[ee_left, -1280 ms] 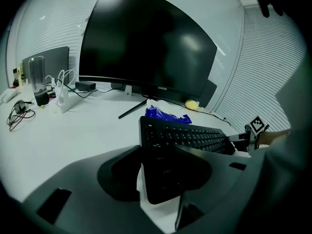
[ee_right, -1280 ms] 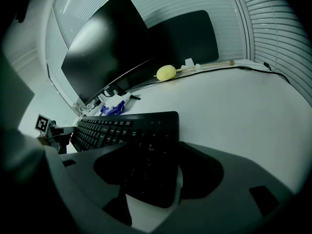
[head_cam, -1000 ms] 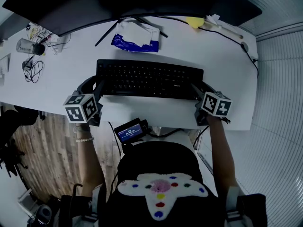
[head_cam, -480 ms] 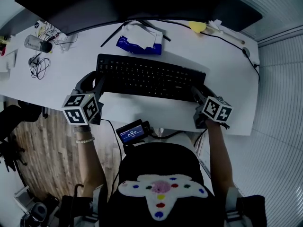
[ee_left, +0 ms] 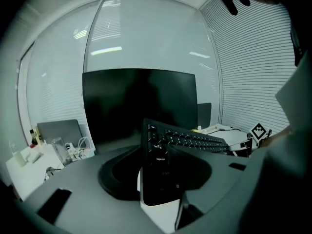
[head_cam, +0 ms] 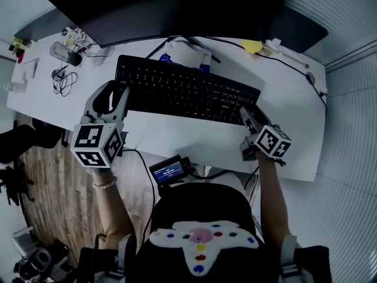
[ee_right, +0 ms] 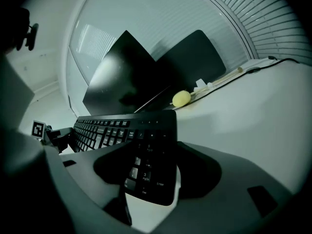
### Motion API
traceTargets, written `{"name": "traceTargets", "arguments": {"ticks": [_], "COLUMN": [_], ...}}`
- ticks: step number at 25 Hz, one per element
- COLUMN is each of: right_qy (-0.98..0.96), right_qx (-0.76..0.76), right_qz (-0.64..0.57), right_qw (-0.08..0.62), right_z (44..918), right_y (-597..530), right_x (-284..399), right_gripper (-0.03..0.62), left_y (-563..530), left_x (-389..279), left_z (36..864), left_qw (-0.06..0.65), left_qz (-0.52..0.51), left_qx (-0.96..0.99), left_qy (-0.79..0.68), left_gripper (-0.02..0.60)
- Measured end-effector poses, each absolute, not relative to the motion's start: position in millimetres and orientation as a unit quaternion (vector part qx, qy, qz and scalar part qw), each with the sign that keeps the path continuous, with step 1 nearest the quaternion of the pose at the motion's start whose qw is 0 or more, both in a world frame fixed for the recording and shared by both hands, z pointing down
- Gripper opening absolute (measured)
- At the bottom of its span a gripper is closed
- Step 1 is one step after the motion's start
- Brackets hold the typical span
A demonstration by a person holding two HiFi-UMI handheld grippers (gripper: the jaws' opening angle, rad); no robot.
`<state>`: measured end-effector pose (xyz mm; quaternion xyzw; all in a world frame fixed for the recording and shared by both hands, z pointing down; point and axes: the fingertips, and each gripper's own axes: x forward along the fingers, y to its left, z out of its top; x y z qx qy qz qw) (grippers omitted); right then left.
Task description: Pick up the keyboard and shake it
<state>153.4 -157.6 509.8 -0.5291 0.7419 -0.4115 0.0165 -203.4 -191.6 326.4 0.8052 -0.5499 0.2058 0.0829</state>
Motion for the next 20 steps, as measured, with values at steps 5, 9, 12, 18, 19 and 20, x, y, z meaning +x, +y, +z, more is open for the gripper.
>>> {"name": "traceTargets", "arguments": {"ticks": [5,9,12,18,19,20], "right_qy": [0.77,0.785,0.793,0.808,0.809,0.811], "right_qx": [-0.504,-0.48,-0.462,-0.424,-0.418,-0.412], "right_qz": [-0.385,-0.375,-0.371,-0.363,-0.362,-0.361], "right_qw": [0.078,0.116,0.142,0.19,0.197,0.204], "right_z": [490.5,474.7,465.3,451.6,450.5,450.0], "right_y": [-184.0,-208.8,-211.8,-220.6,-222.5,-224.4], "right_x": [138.5,127.5,123.8,112.7,110.7,108.6], "right_gripper": [0.279,0.279,0.279,0.279,0.279,0.279], "left_y": [-186.4,-184.7,-170.9,-145.2,-142.1,-139.4], "left_x": [-202.7,-197.1,-187.2,-170.8,-168.4,-166.3], "left_z": [275.2,233.9,207.9,171.4,167.5,164.1], "left_qw": [0.008,-0.051,-0.084,-0.142,-0.15,-0.158], "left_qz": [0.197,0.197,0.199,0.198,0.199,0.2], "left_qx": [0.796,0.785,0.777,0.758,0.755,0.753], "left_qy": [-0.572,-0.585,-0.591,-0.605,-0.606,-0.607], "left_gripper": [0.181,0.181,0.181,0.179,0.179,0.179]}}
